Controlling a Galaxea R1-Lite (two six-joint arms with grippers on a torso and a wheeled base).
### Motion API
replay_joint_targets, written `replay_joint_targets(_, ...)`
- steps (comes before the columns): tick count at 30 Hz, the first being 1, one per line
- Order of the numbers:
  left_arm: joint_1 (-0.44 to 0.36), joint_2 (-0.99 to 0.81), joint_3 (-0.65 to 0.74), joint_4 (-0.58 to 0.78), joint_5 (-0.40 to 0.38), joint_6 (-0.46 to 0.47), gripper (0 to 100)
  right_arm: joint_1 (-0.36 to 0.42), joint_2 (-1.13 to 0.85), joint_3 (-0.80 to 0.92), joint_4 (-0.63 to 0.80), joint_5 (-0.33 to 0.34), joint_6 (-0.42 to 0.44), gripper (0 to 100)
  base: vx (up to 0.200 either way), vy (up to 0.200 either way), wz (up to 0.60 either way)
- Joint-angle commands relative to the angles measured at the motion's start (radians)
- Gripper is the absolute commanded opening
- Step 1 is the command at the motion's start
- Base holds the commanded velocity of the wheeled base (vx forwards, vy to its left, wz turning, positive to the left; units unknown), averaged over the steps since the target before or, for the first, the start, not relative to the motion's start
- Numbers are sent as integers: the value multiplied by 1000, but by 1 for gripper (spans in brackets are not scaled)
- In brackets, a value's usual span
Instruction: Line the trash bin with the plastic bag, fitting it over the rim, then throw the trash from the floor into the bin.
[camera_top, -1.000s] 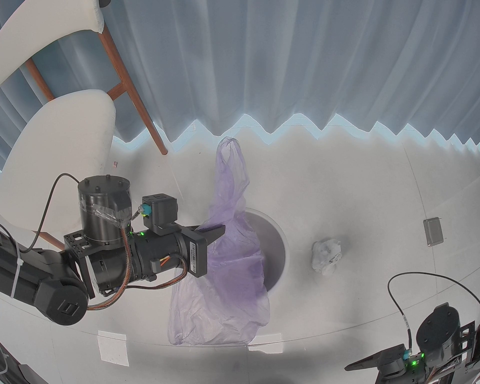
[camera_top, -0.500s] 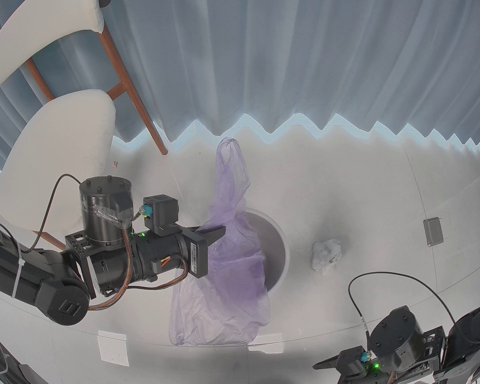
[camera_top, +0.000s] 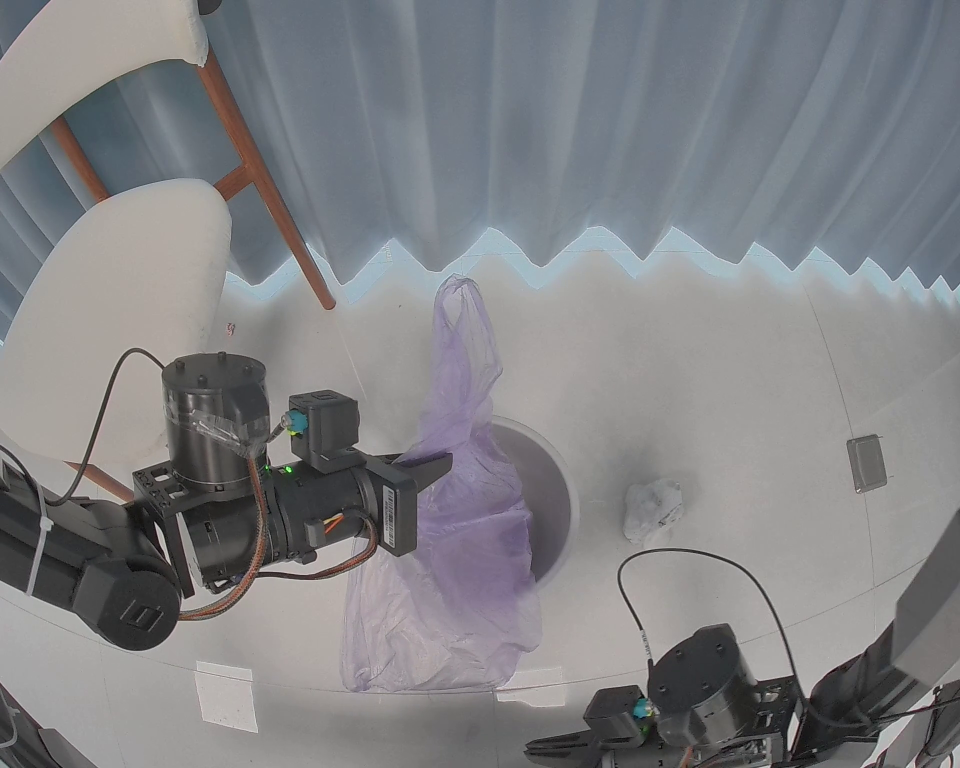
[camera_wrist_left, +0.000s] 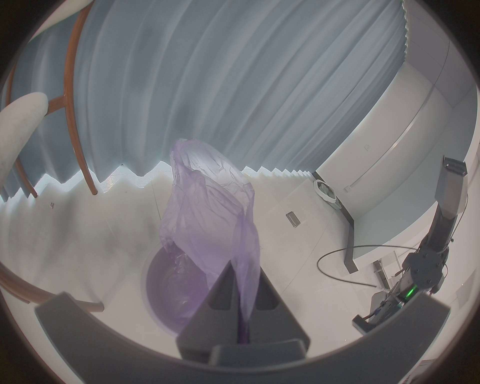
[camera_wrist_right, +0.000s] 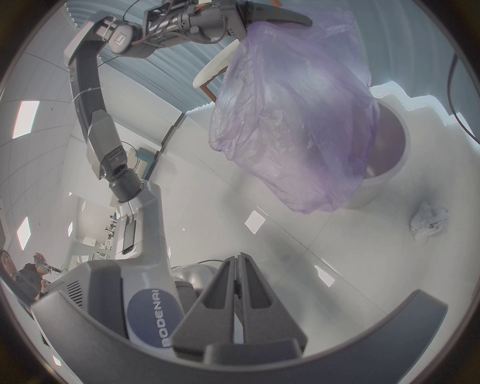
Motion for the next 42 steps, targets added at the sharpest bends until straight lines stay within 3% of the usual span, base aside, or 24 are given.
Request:
replay_joint_targets(1, 0, 2, -1, -1, 0, 0, 0, -4, 191, -37, -112, -6, 4, 0, 0, 0, 0)
replay_joint_targets(9, 0, -2, 6, -2, 0, 0, 0, -28, 291, -165, -186, -23, 4, 0, 0, 0, 0)
replay_joint_targets(19, 0, -7, 7, -2, 0, 0, 0, -173, 357, -432, -175, -39, 0, 0, 0, 0, 0)
replay_joint_targets(26, 0, -2, 7, -10, -1, 0, 0, -225, 397, -622, -172, -39, -2, 0, 0, 0, 0)
replay_joint_targets(32, 0, -4, 9, -10, -1, 0, 0, -252, 413, -812, -59, -39, -19, 0, 0, 0, 0)
replay_joint_targets(37, 0, -7, 12, -10, -1, 0, 0, -275, 453, -993, 38, -39, -46, 0, 0, 0, 0)
replay_joint_targets(42, 0, -10, 18, -11, -1, -2, 0, -308, 524, -1084, 53, -39, -169, 0, 0, 0, 0)
